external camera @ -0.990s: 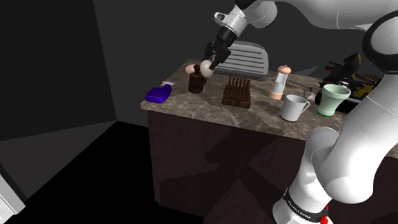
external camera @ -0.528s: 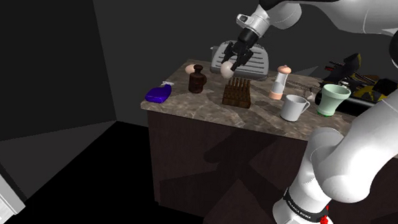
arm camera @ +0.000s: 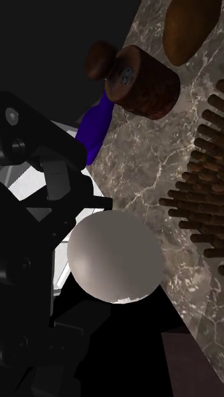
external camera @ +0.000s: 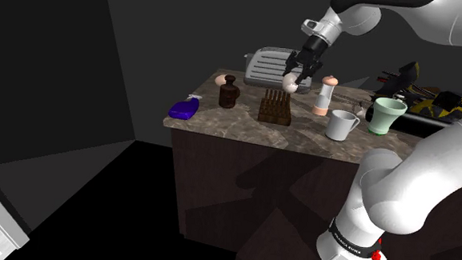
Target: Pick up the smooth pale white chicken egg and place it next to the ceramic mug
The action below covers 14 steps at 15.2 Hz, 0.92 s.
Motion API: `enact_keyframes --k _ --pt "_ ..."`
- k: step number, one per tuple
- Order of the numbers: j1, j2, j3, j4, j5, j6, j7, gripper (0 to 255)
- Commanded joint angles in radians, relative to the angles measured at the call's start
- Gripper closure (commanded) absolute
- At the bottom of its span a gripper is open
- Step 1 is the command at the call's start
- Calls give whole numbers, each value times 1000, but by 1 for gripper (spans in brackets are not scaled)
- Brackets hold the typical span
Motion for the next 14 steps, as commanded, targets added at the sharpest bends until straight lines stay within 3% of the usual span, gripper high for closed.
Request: enact_keyframes --k 1,8,14 --pt "-24 -29 -19 -4 -27 -31 -26 255" --pt "-67 -67 -130 54 -101 -151 -140 255" --pt "-64 -62 -262 152 -156 -255 -257 255"
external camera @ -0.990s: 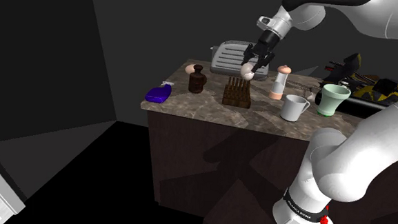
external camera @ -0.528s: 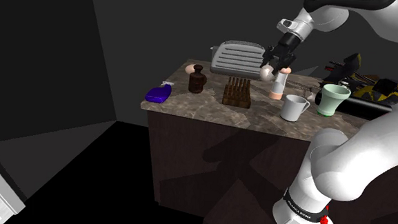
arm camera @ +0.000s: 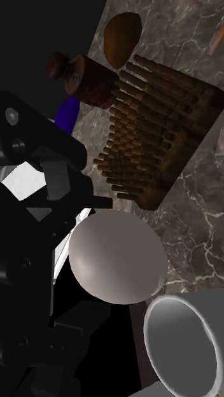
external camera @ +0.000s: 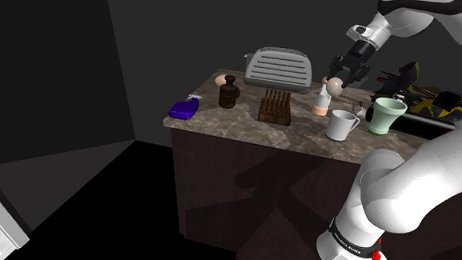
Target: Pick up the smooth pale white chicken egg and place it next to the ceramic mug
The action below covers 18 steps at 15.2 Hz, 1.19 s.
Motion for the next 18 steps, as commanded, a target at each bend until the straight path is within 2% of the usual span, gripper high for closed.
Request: enact_keyframes --k 1,6,18 --pt "6 3 -49 40 -19 -40 -41 255" --pt "66 22 -199 155 -58 -121 -141 255" --pt "20 -12 -204 -24 -100 24 -178 255"
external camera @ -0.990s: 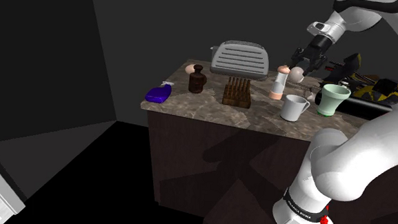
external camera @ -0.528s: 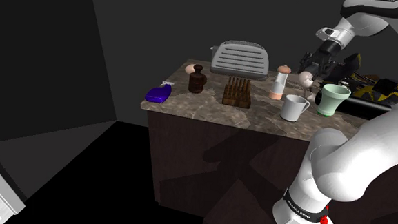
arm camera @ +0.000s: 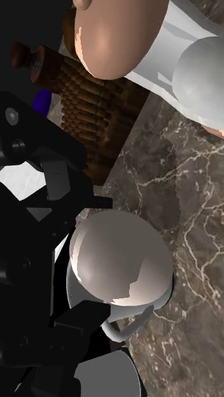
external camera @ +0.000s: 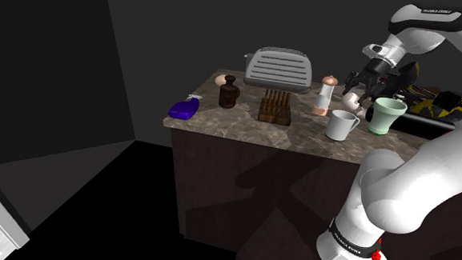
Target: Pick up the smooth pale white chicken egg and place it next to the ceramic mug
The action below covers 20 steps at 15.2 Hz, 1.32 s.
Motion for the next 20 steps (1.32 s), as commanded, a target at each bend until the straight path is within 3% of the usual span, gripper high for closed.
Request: enact_keyframes --k 1,20 --pt "-5 -4 -3 -29 -6 26 -6 255" --pt "12 -11 -104 -225 -53 232 -71 255"
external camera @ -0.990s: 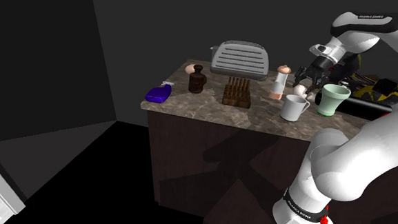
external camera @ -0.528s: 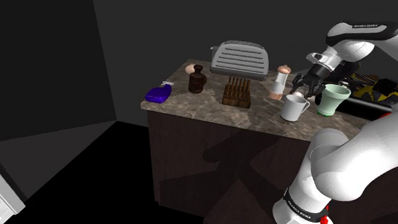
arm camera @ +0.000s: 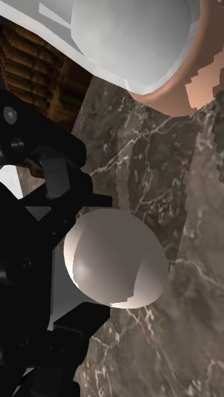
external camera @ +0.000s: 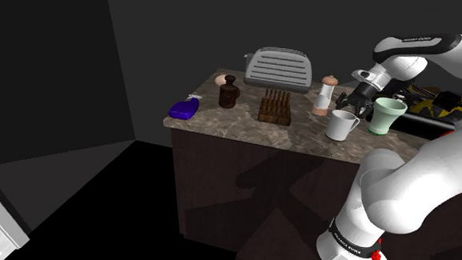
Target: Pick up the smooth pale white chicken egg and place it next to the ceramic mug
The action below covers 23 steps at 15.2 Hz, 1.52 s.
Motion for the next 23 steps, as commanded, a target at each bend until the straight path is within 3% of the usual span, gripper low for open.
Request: enact_keyframes --k 1,6,7,12,16,23 --pt "2 3 -11 -7 -5 6 -4 255" --pt "2 5 -11 -7 -4 6 -5 255" --pt "1 5 -10 -9 -4 7 -5 0" --pt "2 5 -11 -7 -4 6 -5 0" --pt "56 22 -54 150 8 -119 -15 0" --pt "56 22 -54 150 8 -119 -15 0"
